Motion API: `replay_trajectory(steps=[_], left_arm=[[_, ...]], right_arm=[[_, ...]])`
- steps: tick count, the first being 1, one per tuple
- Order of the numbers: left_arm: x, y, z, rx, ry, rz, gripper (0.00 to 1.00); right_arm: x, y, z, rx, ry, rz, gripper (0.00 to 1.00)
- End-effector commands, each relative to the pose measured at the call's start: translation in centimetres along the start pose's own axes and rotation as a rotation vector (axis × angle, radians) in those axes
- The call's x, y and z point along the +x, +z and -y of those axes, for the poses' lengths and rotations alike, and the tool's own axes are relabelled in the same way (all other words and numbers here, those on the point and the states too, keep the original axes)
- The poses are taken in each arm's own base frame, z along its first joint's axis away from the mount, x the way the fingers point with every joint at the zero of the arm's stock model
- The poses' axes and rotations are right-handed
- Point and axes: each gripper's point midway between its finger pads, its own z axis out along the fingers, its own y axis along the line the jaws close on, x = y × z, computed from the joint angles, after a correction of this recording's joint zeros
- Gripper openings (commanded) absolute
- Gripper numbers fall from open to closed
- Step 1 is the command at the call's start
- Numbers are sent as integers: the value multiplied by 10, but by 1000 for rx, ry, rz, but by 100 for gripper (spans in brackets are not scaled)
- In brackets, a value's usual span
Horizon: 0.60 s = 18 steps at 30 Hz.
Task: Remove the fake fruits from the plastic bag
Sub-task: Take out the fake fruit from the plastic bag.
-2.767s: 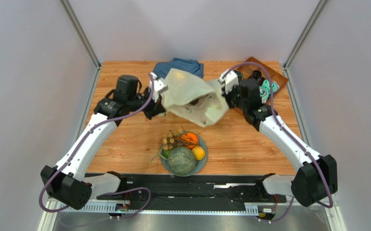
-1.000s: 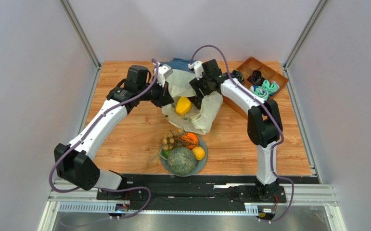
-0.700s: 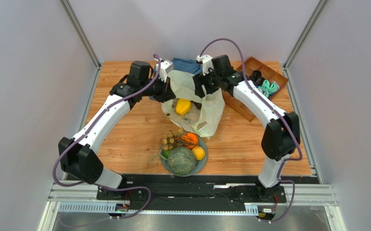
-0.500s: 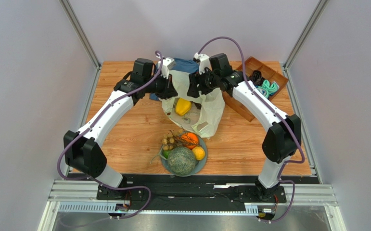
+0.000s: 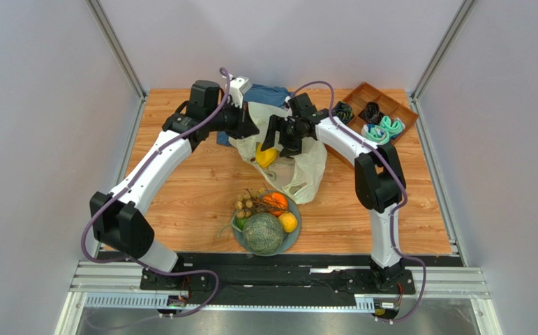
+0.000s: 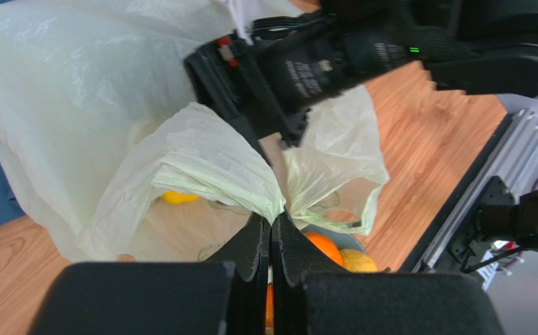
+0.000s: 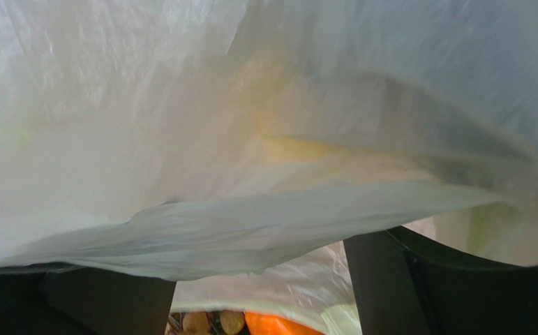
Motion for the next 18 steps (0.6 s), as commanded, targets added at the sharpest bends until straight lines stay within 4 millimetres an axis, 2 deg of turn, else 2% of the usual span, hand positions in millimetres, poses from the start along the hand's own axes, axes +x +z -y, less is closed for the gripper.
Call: replay_trajectory(steps=[1,2,5,11,18], left_arm=[[-22,-28,29,73,-8,97,0],[-20,-29,33,90,-8,95,0],[-19,-32,43,140,-27,93,0],[-17,-45,66,239,-56,96,0],[6,-55,74,261,-88,59,0]], right_arm=[[-33,7,-23,-20,62,90,84],[-32,11,-18,21,79,87,92],[-28,23,-7,92,112,96,100],[-11,38,17,174,149,66,98],[-13,38,23,208,193,81,96]])
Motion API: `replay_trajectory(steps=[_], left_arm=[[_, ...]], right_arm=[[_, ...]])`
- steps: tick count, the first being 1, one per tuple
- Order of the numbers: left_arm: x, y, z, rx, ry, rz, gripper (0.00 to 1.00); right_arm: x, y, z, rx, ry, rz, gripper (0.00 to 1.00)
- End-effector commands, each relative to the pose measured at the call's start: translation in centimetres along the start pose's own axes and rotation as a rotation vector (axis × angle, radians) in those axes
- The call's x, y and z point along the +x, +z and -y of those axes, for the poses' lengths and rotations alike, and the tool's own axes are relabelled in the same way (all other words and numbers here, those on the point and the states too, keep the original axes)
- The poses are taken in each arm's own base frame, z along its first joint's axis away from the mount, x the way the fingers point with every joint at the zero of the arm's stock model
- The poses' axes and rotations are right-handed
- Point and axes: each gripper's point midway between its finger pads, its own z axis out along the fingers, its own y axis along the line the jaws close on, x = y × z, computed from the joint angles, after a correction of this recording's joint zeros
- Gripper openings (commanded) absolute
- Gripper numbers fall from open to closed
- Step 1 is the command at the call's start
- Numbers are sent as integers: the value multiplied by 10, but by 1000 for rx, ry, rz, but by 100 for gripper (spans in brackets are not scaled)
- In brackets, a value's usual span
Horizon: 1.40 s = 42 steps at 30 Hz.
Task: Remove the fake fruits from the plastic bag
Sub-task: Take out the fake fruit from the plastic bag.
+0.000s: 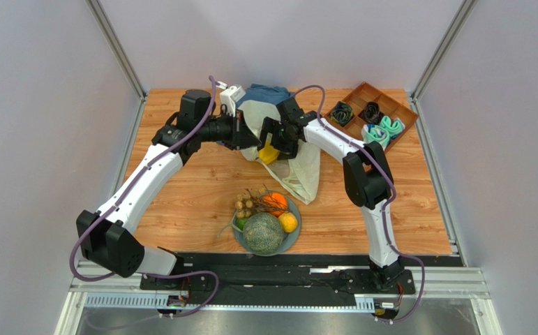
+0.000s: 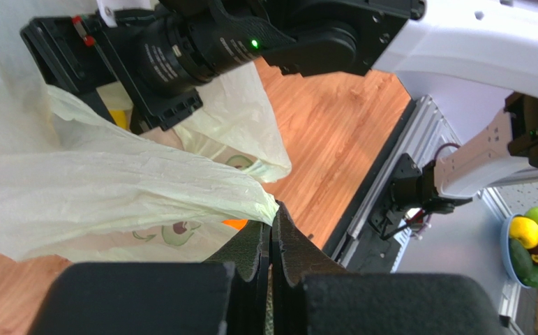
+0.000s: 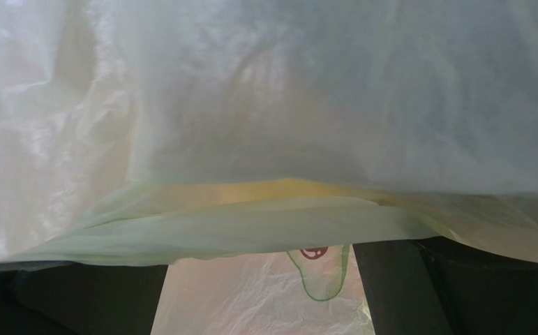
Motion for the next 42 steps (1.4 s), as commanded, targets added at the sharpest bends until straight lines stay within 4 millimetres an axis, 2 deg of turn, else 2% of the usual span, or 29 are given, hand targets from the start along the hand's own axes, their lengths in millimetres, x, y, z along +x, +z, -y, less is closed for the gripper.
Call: replay_trajectory(steps=[1,7,8,10,13,15,16,18,21,22,25,26,28,30,36,37,38,39,40,42], left_arm=[[-3,-19,29,84,26,35,0],[-2,-19,30,90,31,32,0],[-4,-19,31,95,34,34,0],[-5,-18,31,98,37,33,0],[-7,-19,31,98,51,34,0],[-6,-19,31,95,61,31,0],[-6,-19,30,93,64,30,0],[-5,-18,27,82,74,25,0],[-4,-16,22,65,89,24,0],[-4,-16,21,61,95,25,0],[-9,-11,12,31,123,30,0],[-13,-12,11,23,140,35,0],[-17,-7,3,-2,148,36,0],[-26,-2,-1,-11,164,46,0],[-50,13,-21,-60,159,78,0],[-57,14,-23,-77,164,93,0],[-61,17,-26,-81,161,100,0],[-60,24,-34,-89,151,87,0],[-68,25,-34,-94,156,98,0],[-69,33,-41,-105,145,90,0]], right_arm=[[-6,3,10,56,58,29,95],[-3,4,10,59,77,22,79],[-2,3,11,66,84,19,72],[-2,2,13,78,94,16,69],[3,2,14,78,101,1,57],[5,1,15,75,102,-6,44],[6,-2,16,74,99,-8,37],[8,-5,16,62,96,-21,28],[6,-20,15,27,80,-28,17],[2,-31,9,-3,56,-15,13],[0,-52,2,-97,-3,-43,8],[-6,-66,-4,-138,-34,-29,6],[-5,-82,-7,-185,-107,-39,0],[-7,-104,-13,-227,-166,-36,0],[34,-145,-12,-326,-464,-151,0],[50,-151,-9,-349,-495,-203,0],[56,-155,-5,-366,-635,-206,0],[63,-160,-1,-362,-689,-224,0],[73,-167,9,-333,-728,-238,0],[78,-171,19,-330,-842,-221,0]])
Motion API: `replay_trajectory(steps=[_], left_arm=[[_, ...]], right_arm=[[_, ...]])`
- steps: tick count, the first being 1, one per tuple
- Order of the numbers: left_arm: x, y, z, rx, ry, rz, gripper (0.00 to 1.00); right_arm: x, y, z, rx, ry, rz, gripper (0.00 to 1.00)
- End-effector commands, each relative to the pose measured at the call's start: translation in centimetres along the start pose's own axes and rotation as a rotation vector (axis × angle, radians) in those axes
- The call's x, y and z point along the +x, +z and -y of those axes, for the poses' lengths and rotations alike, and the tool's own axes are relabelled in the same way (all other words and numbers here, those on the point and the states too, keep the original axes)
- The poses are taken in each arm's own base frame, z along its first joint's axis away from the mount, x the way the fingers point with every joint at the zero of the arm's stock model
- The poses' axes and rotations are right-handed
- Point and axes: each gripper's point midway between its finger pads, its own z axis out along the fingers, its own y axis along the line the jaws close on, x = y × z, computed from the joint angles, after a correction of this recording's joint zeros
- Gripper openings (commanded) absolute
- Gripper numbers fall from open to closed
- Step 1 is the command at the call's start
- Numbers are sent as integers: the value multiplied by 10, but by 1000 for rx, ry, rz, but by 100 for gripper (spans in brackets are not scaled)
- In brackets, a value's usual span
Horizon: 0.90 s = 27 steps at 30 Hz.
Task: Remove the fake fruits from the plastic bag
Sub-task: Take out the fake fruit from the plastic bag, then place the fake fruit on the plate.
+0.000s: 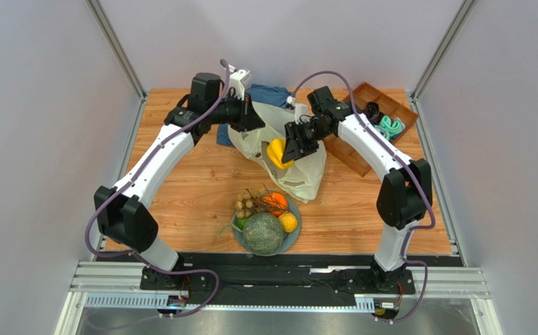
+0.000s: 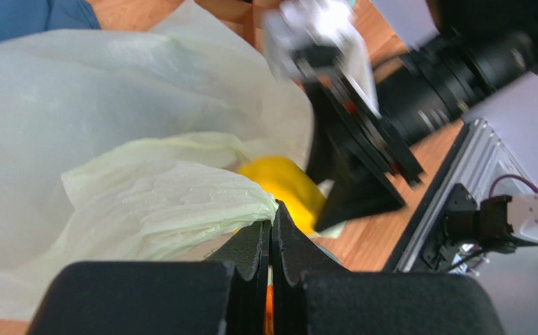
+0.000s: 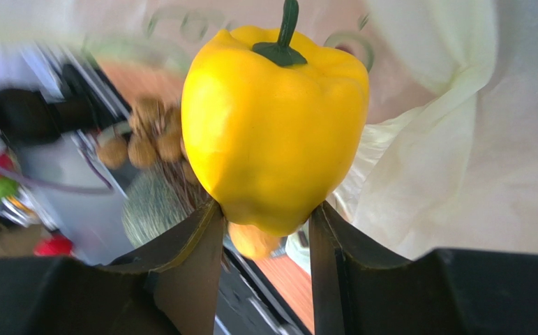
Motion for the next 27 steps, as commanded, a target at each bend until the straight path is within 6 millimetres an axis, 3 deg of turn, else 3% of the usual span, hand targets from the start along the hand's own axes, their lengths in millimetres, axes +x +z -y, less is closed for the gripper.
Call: replay_trajectory(steps=[1,2,4,6,8,16,19,27], left_arm=[[-36,8,-11,-38,51,77,0],[-37,10,-13,-39,49,77,0],[-43,11,-13,-39,53,86,0],[-47,11,-14,-44,64,95,0],[-51,10,-13,-50,77,102,0],[-47,2,-8,-46,79,107,0],[-46,0,-6,-43,81,106,0],[-42,-3,-5,-44,88,100,0]], right_arm=[[33,-36,-16,-7,-371,-22,0],[46,-33,-10,-4,-393,-39,0],[50,-43,-17,-22,-566,-7,0],[64,-40,-11,-17,-660,-29,0],[72,-40,-5,1,-667,-54,0],[135,-37,19,12,-619,-240,0],[147,-32,27,20,-595,-274,0],[152,-1,27,-30,-523,-310,0]])
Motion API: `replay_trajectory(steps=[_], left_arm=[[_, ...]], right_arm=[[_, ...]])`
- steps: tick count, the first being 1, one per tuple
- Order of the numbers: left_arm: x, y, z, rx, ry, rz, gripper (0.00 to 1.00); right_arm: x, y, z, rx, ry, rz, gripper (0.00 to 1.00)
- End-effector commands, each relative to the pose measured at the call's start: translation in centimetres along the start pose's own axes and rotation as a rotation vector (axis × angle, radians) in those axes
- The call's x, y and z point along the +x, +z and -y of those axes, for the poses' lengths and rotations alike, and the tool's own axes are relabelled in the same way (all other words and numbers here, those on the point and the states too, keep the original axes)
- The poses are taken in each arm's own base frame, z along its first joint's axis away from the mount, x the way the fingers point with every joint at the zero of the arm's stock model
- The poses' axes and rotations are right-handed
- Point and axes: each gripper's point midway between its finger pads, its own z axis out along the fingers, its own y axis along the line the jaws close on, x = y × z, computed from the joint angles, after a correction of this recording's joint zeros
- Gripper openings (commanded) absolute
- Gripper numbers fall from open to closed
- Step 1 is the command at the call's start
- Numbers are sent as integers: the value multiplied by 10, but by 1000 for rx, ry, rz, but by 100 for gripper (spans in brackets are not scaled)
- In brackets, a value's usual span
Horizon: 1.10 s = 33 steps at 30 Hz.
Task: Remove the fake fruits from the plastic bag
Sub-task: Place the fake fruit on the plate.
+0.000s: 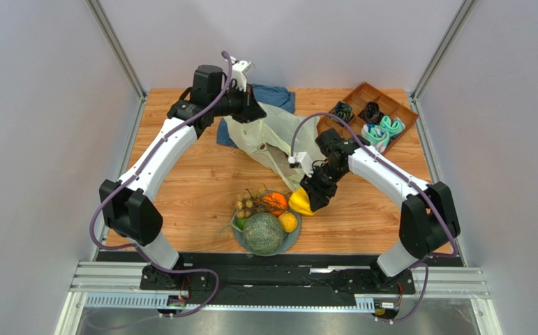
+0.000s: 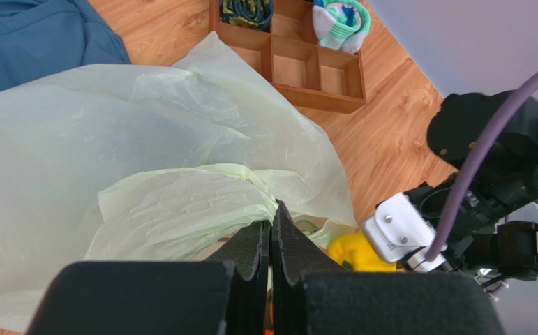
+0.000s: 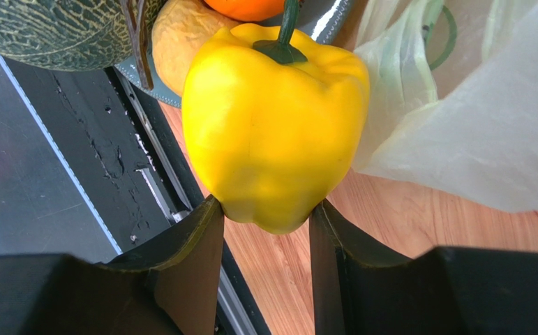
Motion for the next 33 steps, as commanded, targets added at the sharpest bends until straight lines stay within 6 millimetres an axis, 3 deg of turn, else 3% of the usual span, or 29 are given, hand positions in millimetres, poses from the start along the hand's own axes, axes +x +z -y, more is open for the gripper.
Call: replay_trajectory(steps=[1,6,11,14,15,18,28,31,32,33], left_arm=[[-16,-17,9,4,59,57,0],[-16,-18,10,6,67,57,0],[-16,-21,12,6,77,60,0],[-13,-22,12,5,78,56,0],[-11,-21,11,6,73,53,0],[-10,-21,12,11,71,51,0],[-11,-14,12,26,59,50,0],[-11,-11,12,36,53,49,0],[-12,-11,13,36,56,50,0],[-12,-11,13,37,55,49,0]], right_arm=[[-12,22,-1,-48,3,2,0],[-18,39,-10,-116,41,-19,2],[-20,44,-21,-208,75,-51,12],[-19,46,-18,-193,94,-58,27],[-18,48,-16,-187,98,-63,46],[-14,50,-18,-200,110,-76,58],[-26,49,-35,-319,118,-32,62],[-27,52,-34,-327,143,-40,73],[-26,55,-33,-329,152,-47,90],[-27,56,-33,-331,158,-47,96]])
